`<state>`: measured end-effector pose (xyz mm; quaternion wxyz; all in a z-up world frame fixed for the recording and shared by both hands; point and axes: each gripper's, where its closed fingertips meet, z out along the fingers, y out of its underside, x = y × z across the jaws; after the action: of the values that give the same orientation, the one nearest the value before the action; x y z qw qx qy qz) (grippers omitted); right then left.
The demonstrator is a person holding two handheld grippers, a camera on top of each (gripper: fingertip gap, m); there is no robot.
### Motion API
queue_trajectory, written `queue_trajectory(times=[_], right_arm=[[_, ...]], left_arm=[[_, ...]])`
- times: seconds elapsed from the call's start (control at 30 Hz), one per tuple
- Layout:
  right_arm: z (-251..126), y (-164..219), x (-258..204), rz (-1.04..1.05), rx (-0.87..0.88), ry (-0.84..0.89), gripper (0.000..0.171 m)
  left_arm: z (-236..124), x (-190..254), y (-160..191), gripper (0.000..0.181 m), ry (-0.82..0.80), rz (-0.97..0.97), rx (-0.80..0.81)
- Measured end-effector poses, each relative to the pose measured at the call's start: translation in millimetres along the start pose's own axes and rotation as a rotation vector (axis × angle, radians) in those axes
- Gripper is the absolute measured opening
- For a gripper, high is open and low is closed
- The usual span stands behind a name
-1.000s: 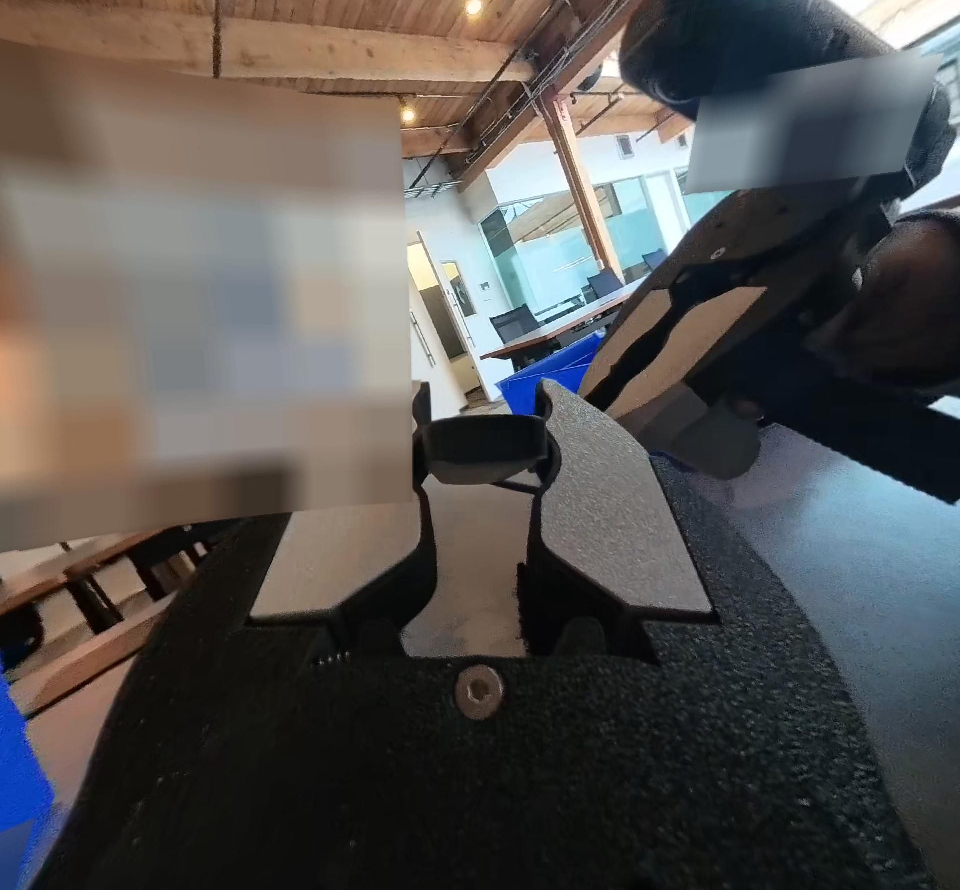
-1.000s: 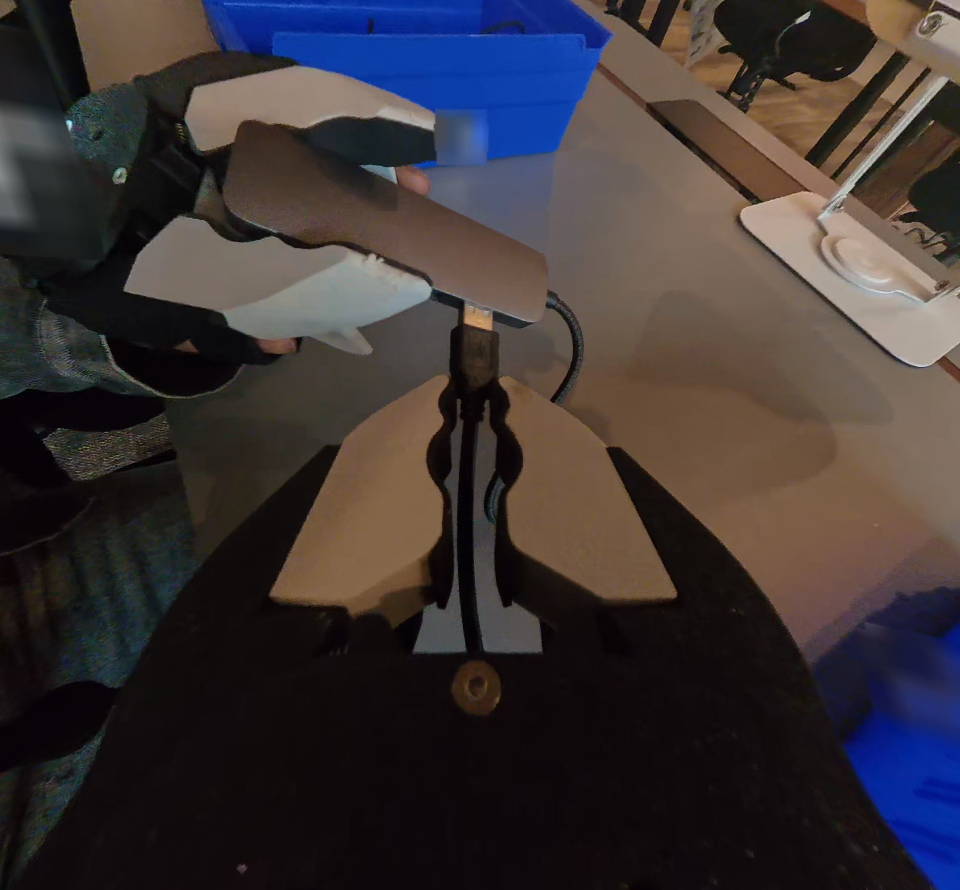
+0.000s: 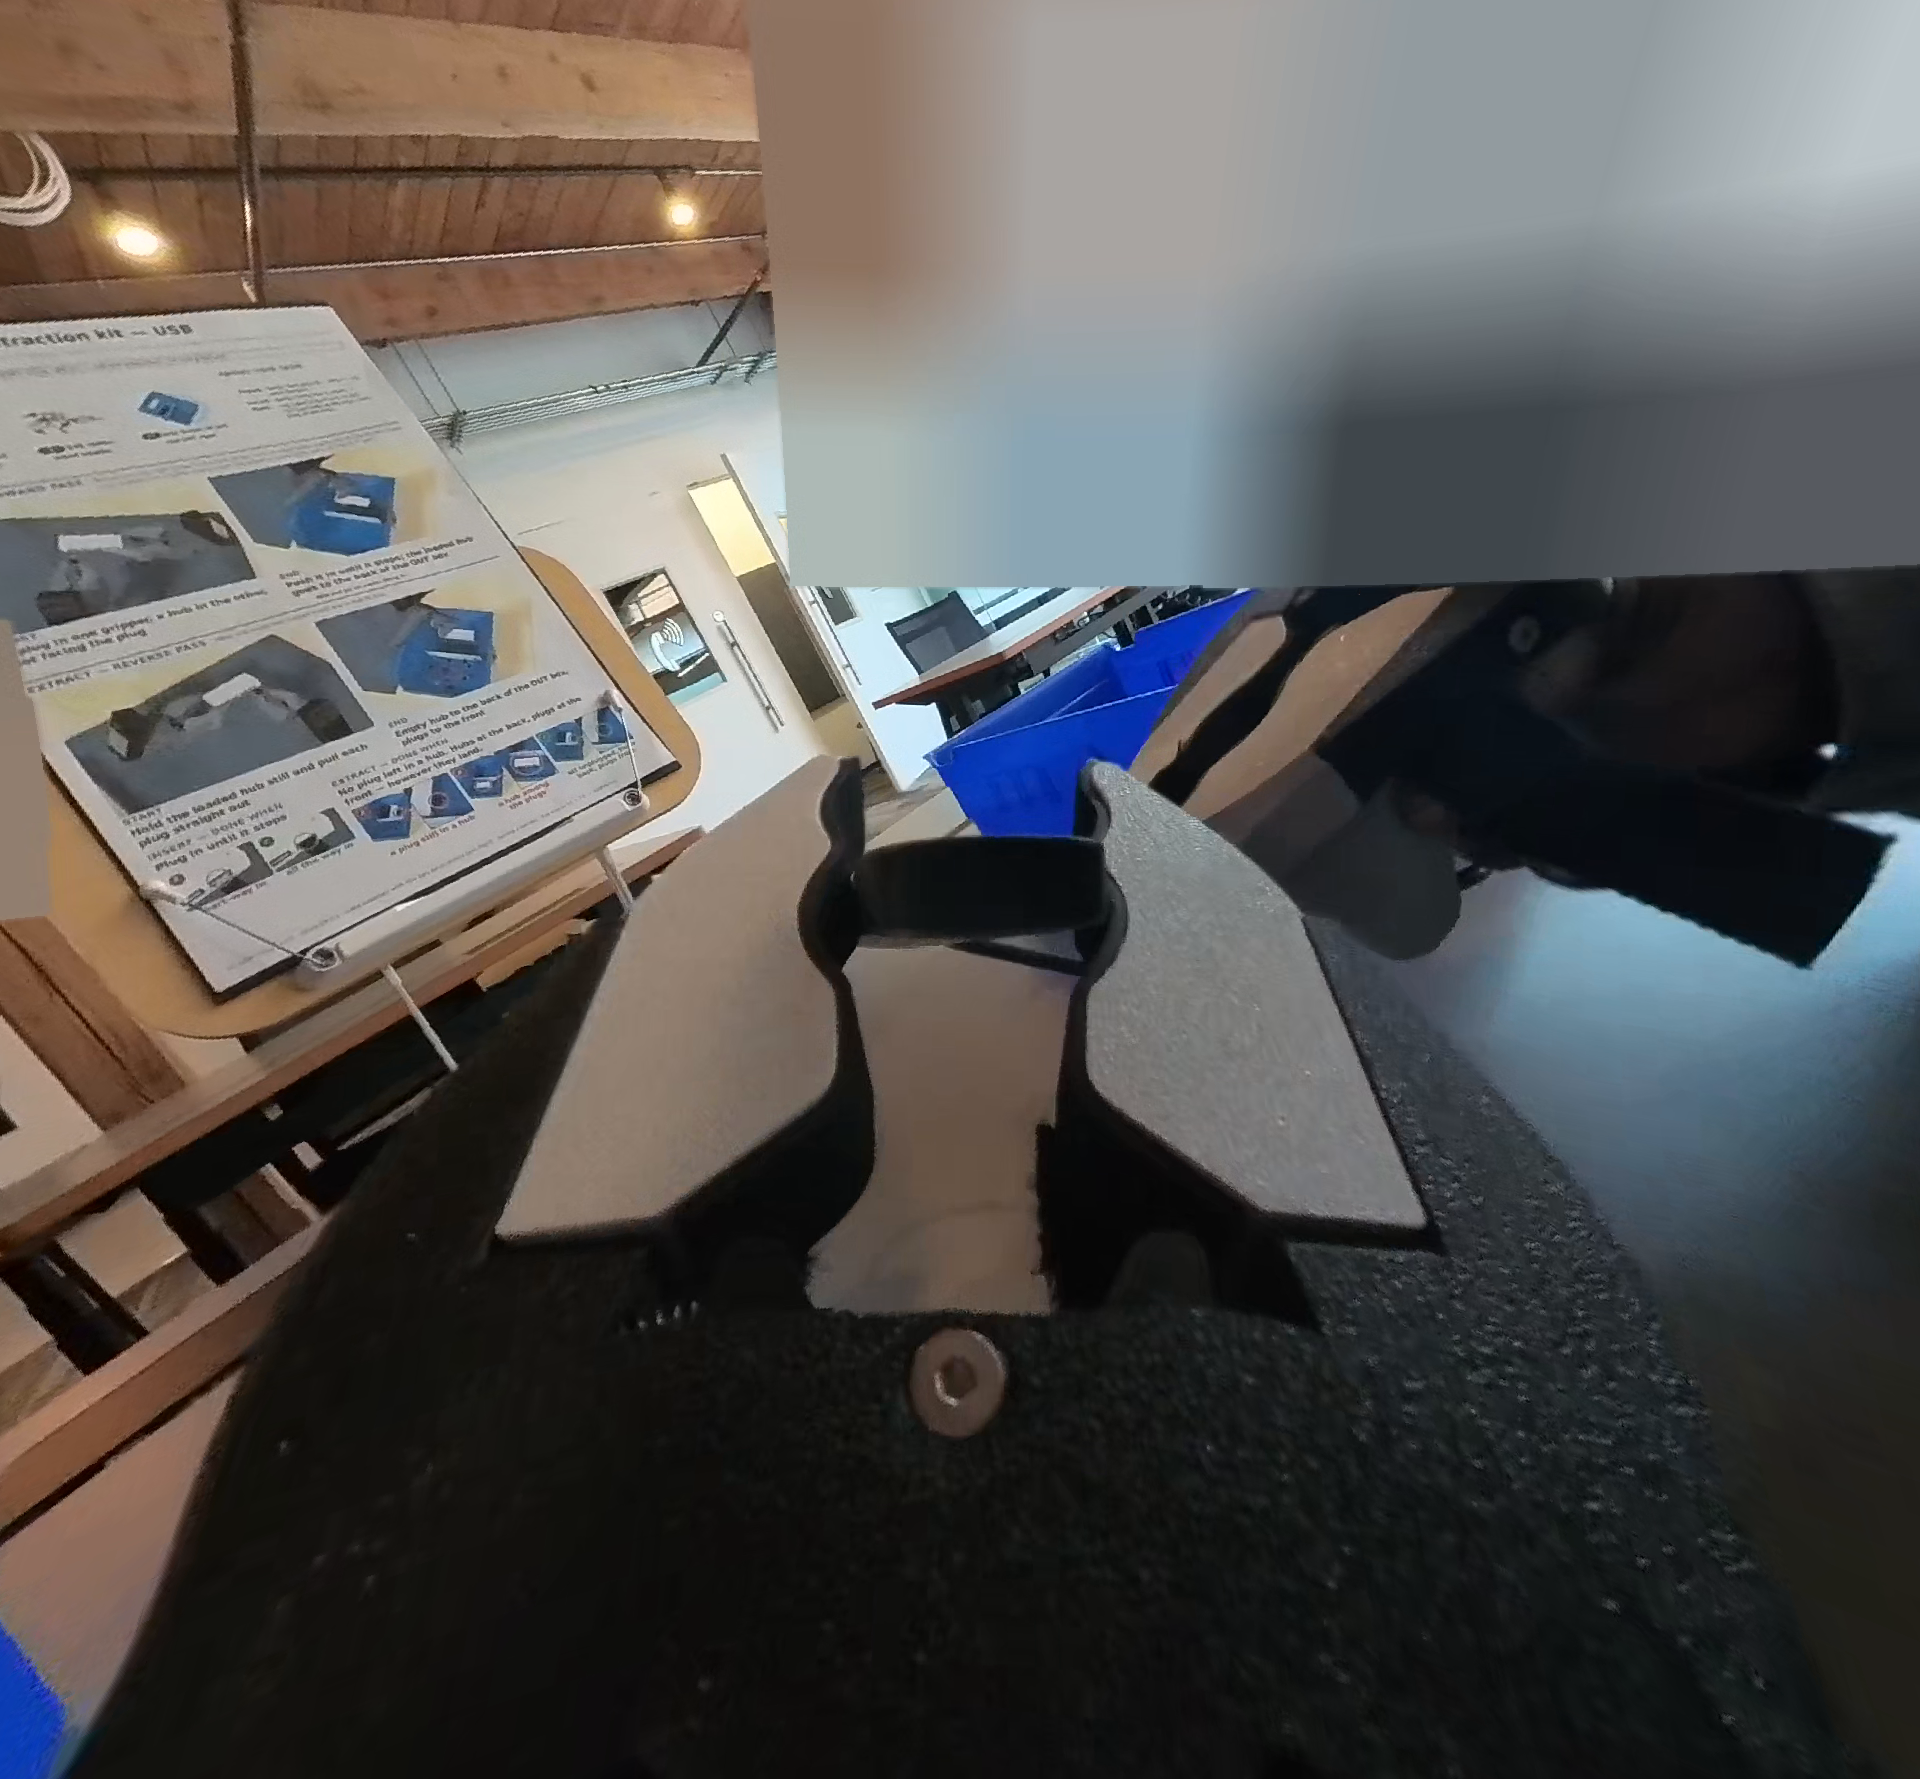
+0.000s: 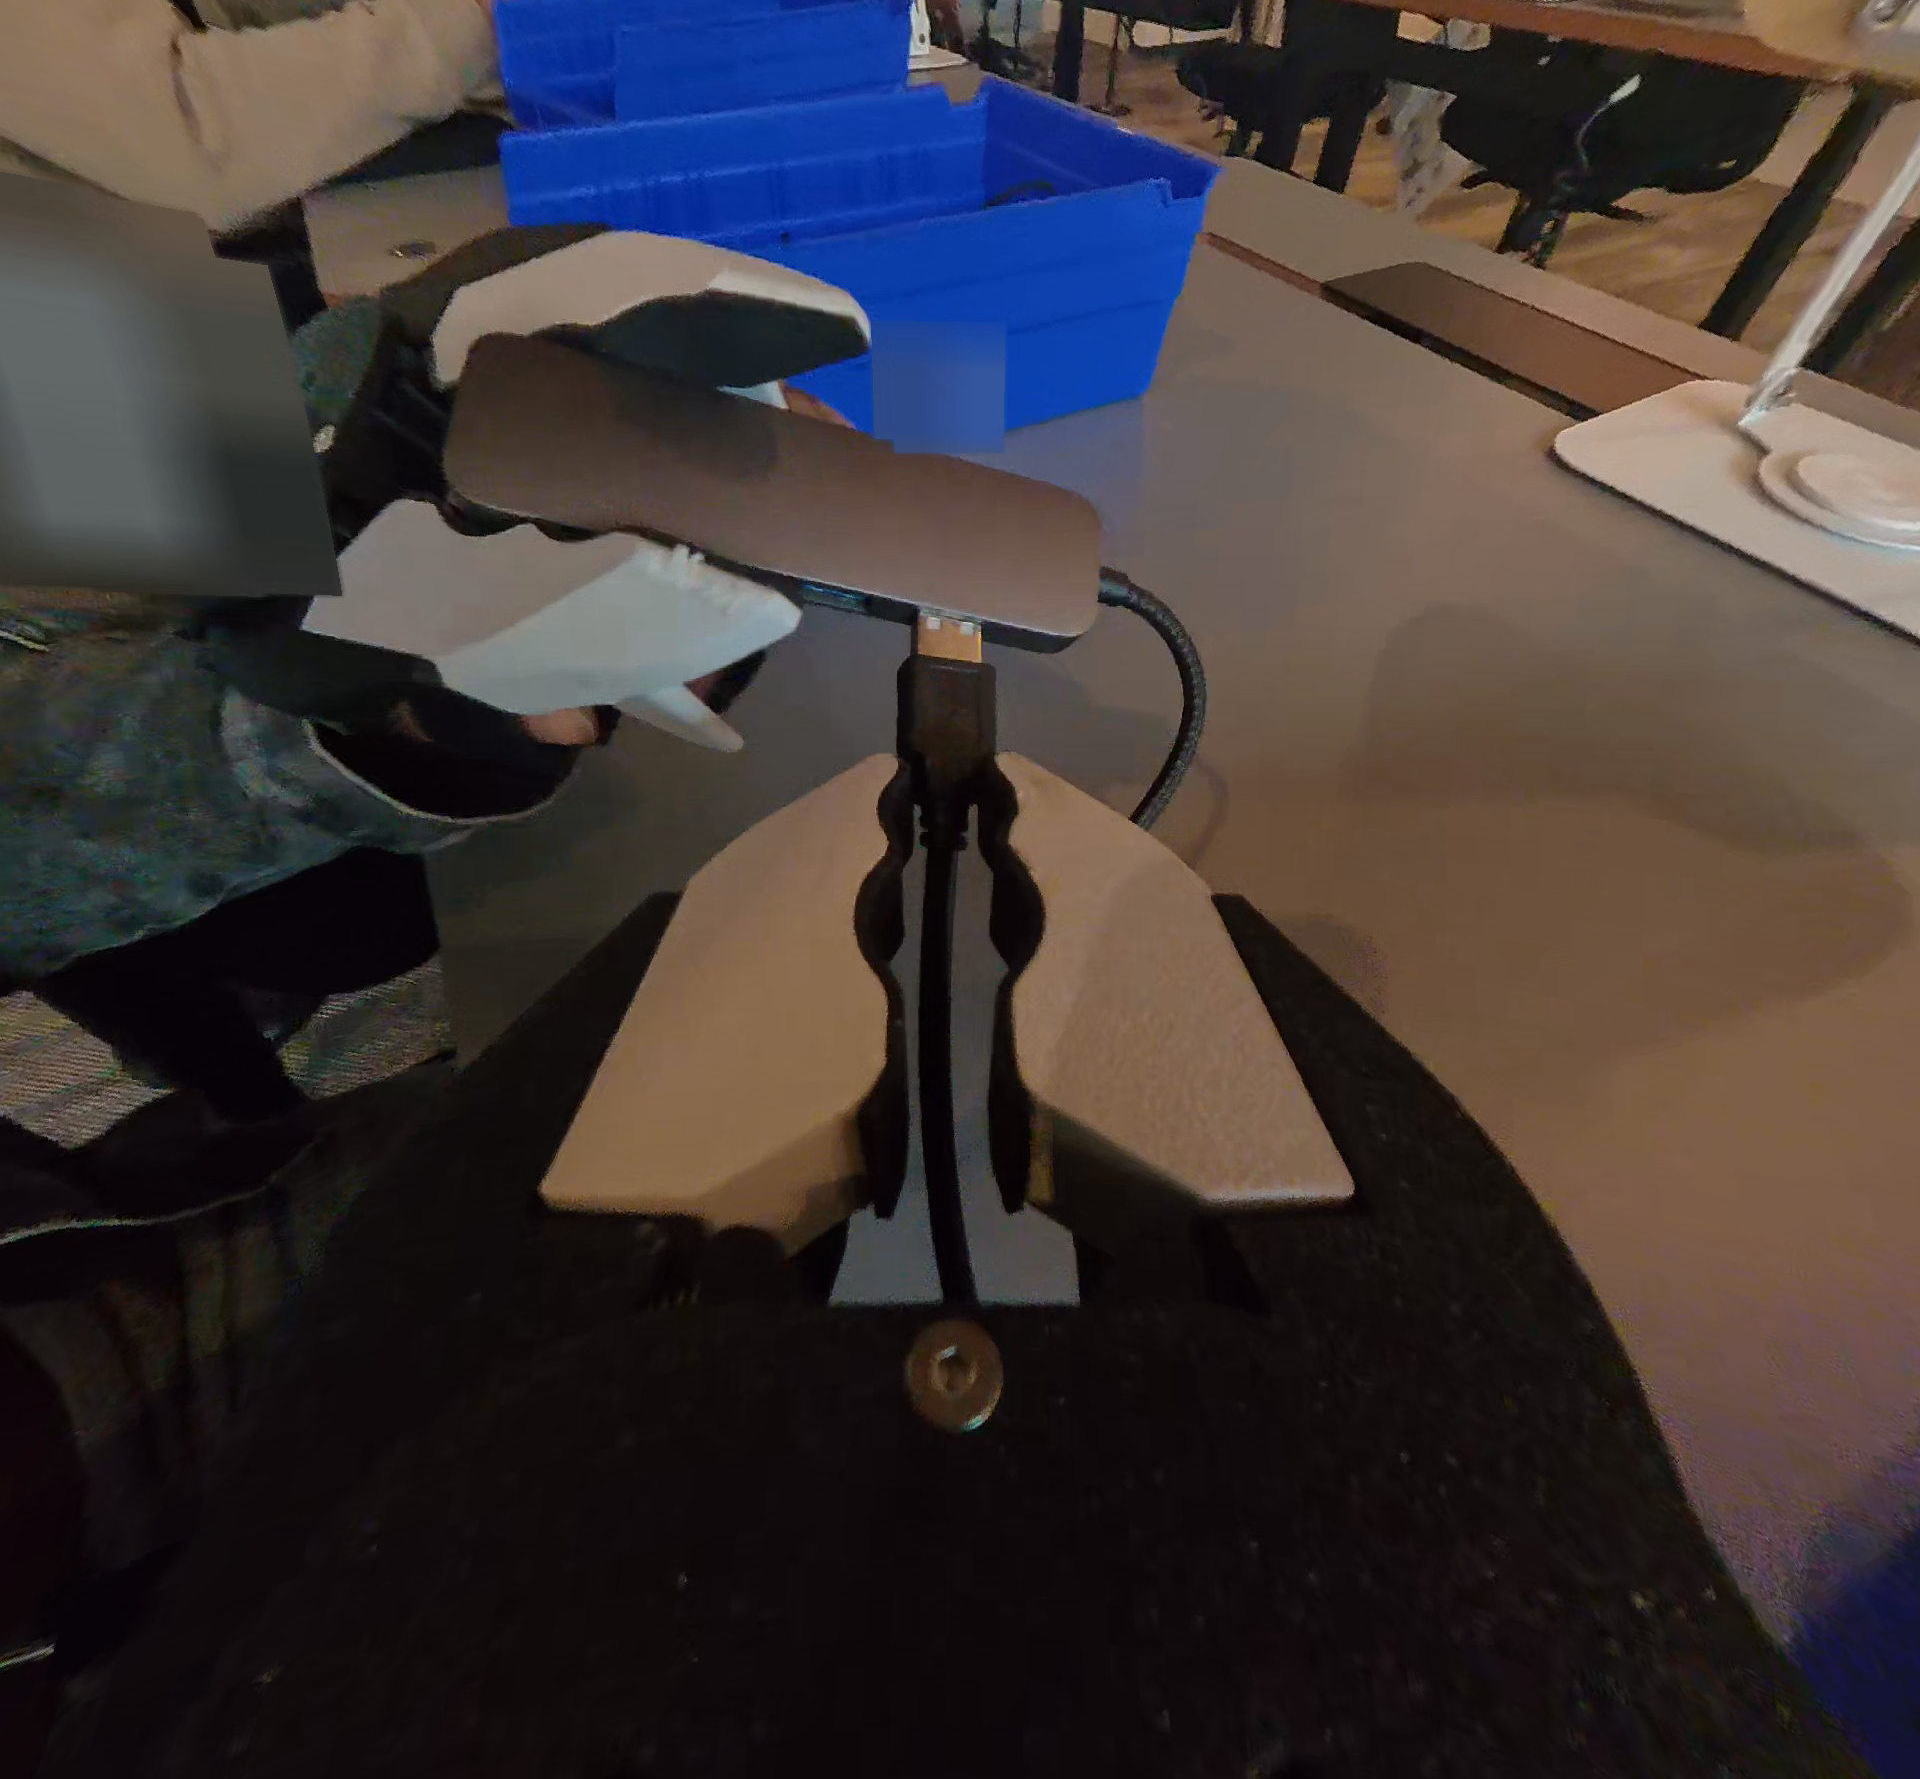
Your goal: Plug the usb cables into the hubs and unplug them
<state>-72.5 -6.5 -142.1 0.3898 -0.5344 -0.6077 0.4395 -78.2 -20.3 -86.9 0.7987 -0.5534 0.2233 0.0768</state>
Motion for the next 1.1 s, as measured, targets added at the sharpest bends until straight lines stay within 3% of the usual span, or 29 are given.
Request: queue_trajectory(times=[0.23, 0.77, 1.1], right_arm=[[4, 3, 4, 0.042, 0.009, 0.004, 0.010], [8, 7, 11, 0.176, 0.049, 0.022, 0.011], [10, 14, 12, 0.150, 0.019, 0.023, 0.011]], left_arm=[[1, -6, 7, 0.039, -0.035, -0.150, 0.002], [4, -11, 21, 0.040, -0.138, -0.280, -0.025], [5, -6, 26, 0.042, -0.062, -0.353, -0.026]])
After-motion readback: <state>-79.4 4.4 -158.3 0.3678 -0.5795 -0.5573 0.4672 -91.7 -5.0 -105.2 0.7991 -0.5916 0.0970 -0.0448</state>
